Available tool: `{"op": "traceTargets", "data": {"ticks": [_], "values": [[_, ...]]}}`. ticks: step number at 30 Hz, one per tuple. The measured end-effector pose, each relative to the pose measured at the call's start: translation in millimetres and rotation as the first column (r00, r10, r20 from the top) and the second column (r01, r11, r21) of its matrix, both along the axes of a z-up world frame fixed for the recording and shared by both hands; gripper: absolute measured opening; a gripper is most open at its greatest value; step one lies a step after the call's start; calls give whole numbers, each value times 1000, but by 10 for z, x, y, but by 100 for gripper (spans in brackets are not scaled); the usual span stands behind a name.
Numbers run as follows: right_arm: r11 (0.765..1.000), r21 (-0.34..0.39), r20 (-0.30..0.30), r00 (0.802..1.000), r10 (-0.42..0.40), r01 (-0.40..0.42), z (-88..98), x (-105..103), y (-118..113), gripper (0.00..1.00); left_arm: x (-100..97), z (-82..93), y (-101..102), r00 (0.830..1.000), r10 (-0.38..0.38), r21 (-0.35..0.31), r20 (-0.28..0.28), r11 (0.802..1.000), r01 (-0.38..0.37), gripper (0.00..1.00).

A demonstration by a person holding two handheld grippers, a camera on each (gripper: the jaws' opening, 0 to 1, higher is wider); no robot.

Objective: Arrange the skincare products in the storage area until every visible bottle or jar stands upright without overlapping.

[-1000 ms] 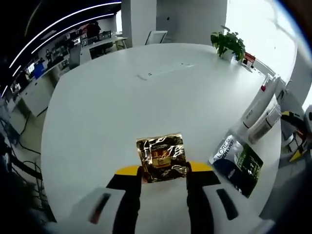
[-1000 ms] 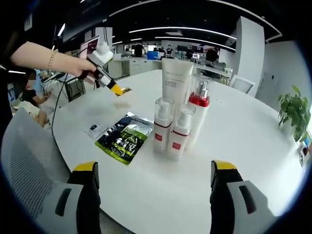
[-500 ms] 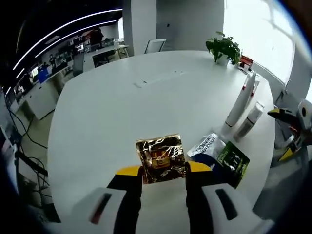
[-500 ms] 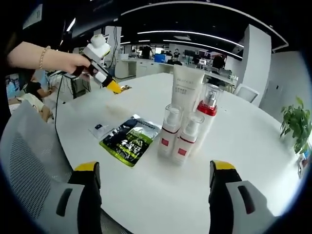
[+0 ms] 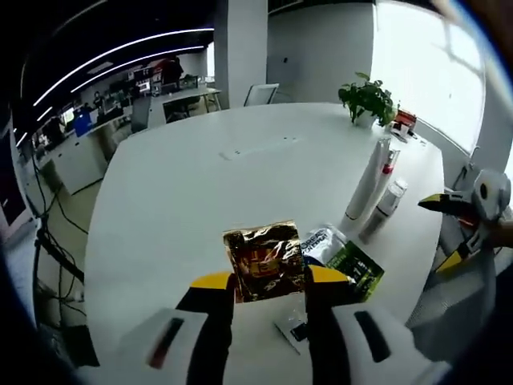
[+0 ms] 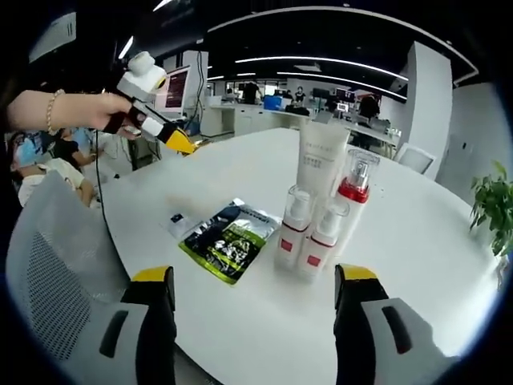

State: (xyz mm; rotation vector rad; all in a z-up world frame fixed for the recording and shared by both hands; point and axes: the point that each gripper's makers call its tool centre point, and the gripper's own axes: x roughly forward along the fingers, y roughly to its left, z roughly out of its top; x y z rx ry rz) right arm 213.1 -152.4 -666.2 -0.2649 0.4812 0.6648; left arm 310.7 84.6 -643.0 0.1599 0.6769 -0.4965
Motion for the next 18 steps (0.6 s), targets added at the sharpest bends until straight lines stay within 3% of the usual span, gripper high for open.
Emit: {"op": "traceTargets", "data": {"ticks": [10, 15, 18], "values": [[983, 172, 14, 998, 63, -64, 398, 124, 411, 70, -345, 161, -123, 999, -5, 15, 46, 1000, 4, 39], [961, 256, -11, 994, 111, -104, 516, 206, 665, 56, -487, 205, -143, 998, -1, 9, 64, 1000, 1, 39], [934, 342, -43, 991, 129, -107, 582, 269, 839, 47, -575, 208, -180, 997, -10, 18, 77, 1000, 9, 39]]}}
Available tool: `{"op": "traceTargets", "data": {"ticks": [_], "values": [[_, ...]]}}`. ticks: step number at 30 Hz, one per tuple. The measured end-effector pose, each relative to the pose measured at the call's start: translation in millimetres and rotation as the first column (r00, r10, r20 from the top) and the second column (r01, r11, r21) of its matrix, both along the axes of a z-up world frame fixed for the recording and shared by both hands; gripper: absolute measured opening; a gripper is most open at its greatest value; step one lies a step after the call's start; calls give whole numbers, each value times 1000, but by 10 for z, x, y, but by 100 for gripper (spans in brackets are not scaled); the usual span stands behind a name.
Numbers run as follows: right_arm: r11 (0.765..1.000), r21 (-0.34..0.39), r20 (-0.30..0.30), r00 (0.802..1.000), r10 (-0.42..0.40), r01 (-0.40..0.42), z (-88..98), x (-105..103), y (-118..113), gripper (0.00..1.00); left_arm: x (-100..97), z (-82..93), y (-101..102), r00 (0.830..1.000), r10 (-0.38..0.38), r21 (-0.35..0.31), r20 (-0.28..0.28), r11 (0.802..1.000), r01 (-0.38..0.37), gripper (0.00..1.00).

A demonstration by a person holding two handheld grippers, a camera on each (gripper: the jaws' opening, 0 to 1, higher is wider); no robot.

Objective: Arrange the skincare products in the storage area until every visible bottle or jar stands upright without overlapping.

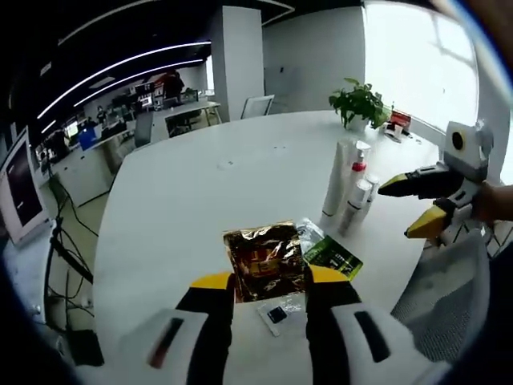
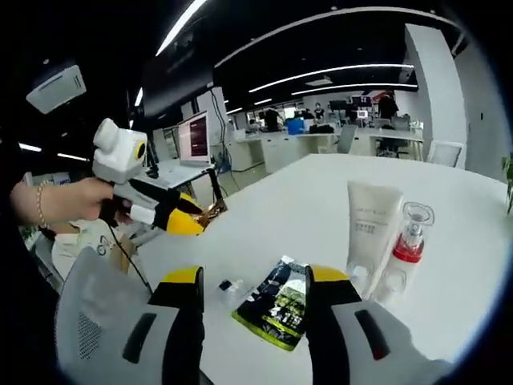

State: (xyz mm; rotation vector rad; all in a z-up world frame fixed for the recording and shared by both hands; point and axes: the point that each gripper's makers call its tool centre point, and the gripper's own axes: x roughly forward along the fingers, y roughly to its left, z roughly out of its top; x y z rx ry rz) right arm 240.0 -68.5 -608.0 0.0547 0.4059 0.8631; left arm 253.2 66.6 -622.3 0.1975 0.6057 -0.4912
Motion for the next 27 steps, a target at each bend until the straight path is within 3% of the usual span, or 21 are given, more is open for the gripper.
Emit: {"op": "traceTargets", "data": {"ticks": [4, 12, 15, 27], "values": [[996, 92, -51, 999, 12, -8, 79, 60, 184, 39, -90, 23, -56, 1000, -4, 11, 12, 1000, 4, 39], [977, 209, -130, 989, 65, -37, 157, 111, 524, 25, -178, 90, -140, 999, -14, 13, 39, 1000, 14, 39], [960, 277, -205, 974, 102, -42, 147, 58, 648, 24, -189, 118, -164, 999, -22, 10, 49, 1000, 21, 39], [945, 326, -260, 959, 114, -24, 102, 144, 684, 12, -213, 216, -293, 996, -55, 5, 75, 998, 55, 39]]}}
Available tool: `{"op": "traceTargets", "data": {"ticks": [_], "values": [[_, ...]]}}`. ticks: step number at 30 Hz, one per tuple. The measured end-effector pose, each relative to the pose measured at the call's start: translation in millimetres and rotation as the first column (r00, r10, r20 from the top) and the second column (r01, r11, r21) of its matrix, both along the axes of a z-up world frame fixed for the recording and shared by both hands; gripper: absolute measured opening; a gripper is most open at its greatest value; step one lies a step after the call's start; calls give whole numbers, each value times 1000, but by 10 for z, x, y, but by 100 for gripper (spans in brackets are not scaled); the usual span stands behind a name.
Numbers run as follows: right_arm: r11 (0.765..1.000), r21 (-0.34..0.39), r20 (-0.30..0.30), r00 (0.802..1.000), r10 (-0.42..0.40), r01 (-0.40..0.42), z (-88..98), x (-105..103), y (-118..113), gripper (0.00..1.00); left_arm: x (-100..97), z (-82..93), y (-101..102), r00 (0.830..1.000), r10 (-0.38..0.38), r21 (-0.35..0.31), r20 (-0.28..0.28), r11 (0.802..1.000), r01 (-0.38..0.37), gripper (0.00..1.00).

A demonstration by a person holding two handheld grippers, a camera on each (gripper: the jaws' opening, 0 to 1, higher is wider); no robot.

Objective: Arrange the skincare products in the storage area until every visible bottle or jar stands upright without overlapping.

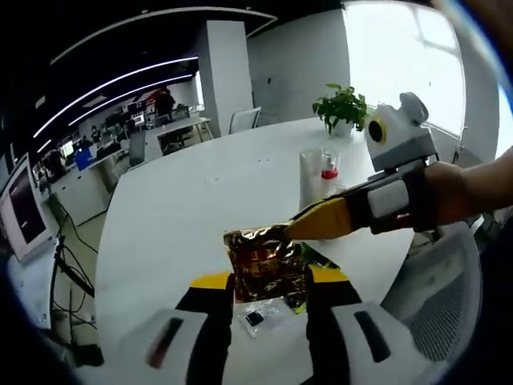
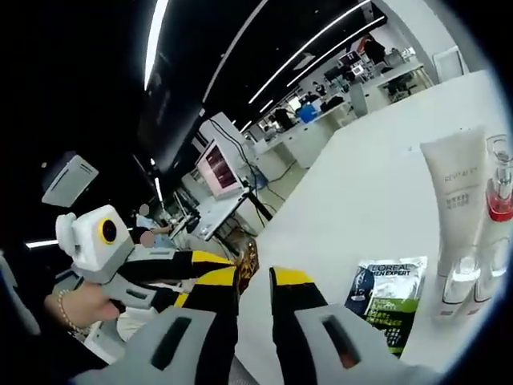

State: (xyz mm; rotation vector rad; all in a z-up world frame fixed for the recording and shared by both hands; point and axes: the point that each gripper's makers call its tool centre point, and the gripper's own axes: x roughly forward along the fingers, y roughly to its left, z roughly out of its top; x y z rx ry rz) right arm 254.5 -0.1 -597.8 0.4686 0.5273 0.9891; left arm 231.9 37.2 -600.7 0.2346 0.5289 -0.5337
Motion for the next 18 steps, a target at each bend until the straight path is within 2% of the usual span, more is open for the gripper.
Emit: {"op": "traceTargets", "data": {"ticks": [3, 10, 14, 18], "values": [[1000, 27, -9, 1000, -13, 13, 25, 10, -12, 3, 6, 12, -12, 1000, -5, -1, 1, 1000, 5, 40], [998, 58, -45, 999, -11, 14, 36, 5, -6, 1, 26, -5, -20, 1000, -9, -11, -11, 1000, 9, 42], [997, 78, -68, 997, -21, 26, 35, 23, -54, 1, 13, -67, -28, 999, -29, -74, -43, 997, 26, 43], [996, 82, -89, 996, -23, 30, 25, 8, -96, 1, -5, -116, 61, 997, 5, -132, -74, 991, -14, 38]]}}
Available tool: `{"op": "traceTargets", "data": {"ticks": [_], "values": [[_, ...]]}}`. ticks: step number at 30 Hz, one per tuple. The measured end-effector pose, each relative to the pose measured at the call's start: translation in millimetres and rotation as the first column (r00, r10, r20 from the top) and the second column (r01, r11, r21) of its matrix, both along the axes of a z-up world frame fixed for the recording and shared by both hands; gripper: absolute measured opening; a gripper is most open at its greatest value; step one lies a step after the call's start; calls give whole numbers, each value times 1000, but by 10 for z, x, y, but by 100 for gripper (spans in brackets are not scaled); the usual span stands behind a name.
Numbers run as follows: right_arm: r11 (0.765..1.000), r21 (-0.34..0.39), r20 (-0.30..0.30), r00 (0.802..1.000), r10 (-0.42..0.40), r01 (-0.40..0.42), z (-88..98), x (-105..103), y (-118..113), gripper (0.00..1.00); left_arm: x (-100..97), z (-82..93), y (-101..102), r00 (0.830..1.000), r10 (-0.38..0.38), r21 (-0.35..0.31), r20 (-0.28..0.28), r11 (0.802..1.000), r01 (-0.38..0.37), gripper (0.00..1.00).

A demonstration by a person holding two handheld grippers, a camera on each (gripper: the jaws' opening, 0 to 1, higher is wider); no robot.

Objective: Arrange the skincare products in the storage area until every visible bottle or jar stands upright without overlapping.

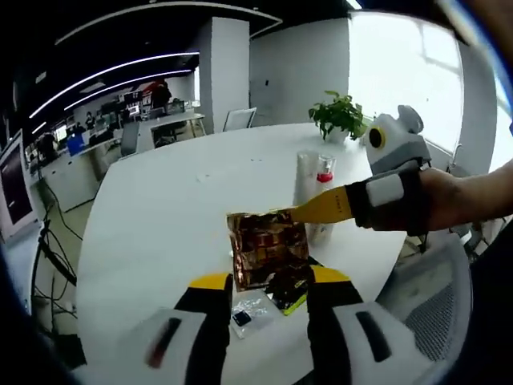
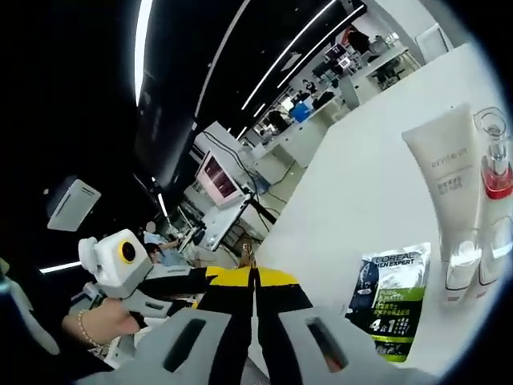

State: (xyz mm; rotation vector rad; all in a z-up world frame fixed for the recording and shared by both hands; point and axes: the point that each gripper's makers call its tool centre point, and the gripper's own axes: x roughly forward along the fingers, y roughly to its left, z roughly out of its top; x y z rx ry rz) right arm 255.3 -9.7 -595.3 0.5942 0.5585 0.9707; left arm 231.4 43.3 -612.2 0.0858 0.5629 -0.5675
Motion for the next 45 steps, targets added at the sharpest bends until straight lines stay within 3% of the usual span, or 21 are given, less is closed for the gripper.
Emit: {"op": "traceTargets", "data": {"ticks": [2, 7, 12, 16, 21, 24, 28, 32, 39, 45], "values": [[1000, -9, -2, 1000, 2, -2, -20, 19, -8, 1, -1, -7, 26, 1000, 22, -53, -23, 998, -23, 35], [1000, -10, -8, 1000, 11, -11, -29, 26, 23, 1, 34, -35, 152, 998, 52, -103, -43, 993, -56, 20], [1000, -17, -14, 1000, 21, -21, -51, 19, 93, 1, 61, -76, 159, 997, 55, -121, -58, 991, -61, 16], [999, -29, -18, 1000, 21, -21, -61, 43, 118, 1, 96, -108, 217, 995, 74, -130, -69, 988, -82, 7], [995, -103, 3, 1000, 18, -17, -138, 84, 156, 1, 76, -193, 249, 988, 96, -160, -121, 980, -115, 5], [983, -186, 41, 999, 19, -11, -224, 135, 182, 1, 70, -282, 265, 981, 104, -168, -161, 977, -131, 5], [957, -289, 98, 994, 42, -12, -313, 159, 238, 1, 75, -365, 291, 974, 115, -178, -197, 972, -151, 5], [906, -423, 158, 983, 90, -15, -472, 290, 260, 1, 94, -440, 301, 970, 120, -176, -213, 971, -159, 5], [821, -571, 280, 936, 214, -17, -600, 370, 367, 1, 162, -618, 349, 956, 140, -141, -259, 973, -181, 5], [800, -600, 268, 937, 226, -21, -766, 497, 407, 1, 247, -732, 358, 950, 141, -130, -278, 975, -182, 5]]}}
